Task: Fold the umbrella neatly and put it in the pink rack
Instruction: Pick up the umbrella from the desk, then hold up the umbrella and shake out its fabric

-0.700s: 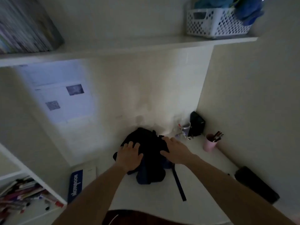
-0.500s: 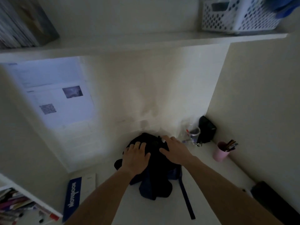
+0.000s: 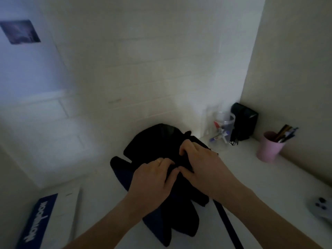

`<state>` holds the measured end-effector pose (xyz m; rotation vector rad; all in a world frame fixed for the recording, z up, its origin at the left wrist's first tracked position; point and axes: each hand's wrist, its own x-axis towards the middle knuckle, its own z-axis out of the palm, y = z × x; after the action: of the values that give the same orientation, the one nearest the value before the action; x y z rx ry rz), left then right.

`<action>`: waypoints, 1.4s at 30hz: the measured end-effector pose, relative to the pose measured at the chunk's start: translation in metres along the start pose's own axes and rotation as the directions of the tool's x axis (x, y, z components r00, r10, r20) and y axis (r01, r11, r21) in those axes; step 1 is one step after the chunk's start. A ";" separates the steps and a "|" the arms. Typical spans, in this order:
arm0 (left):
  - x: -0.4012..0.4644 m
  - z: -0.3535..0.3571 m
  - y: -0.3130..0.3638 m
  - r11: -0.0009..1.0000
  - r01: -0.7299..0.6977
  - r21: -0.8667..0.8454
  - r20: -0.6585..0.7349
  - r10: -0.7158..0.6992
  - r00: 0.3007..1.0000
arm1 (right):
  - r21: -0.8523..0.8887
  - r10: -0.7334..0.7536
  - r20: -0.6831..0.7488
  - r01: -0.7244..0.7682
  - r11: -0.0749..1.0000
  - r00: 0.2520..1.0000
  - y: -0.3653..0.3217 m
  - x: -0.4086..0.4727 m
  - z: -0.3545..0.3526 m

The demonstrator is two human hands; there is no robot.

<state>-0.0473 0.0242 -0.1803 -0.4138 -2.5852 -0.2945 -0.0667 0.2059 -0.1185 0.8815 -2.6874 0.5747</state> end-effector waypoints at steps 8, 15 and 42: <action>-0.084 0.020 0.053 0.949 -0.257 0.185 -0.057 0.271 0.961 | -0.311 0.157 0.106 -0.117 0.943 0.982 -0.005 -0.123 0.048; -0.157 0.008 0.063 0.964 -0.056 0.261 0.074 0.038 0.997 | -0.443 0.321 -0.107 -0.334 0.832 0.941 -0.049 -0.195 0.087; -0.101 -0.285 0.106 0.982 -0.175 -0.069 -0.660 0.086 0.746 | 0.806 0.548 -0.584 0.352 0.475 0.599 -0.168 -0.139 -0.129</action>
<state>0.1986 0.0185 0.0245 -0.4383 -1.8371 -0.4626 0.1597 0.2099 -0.0050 0.3615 -1.4160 1.9747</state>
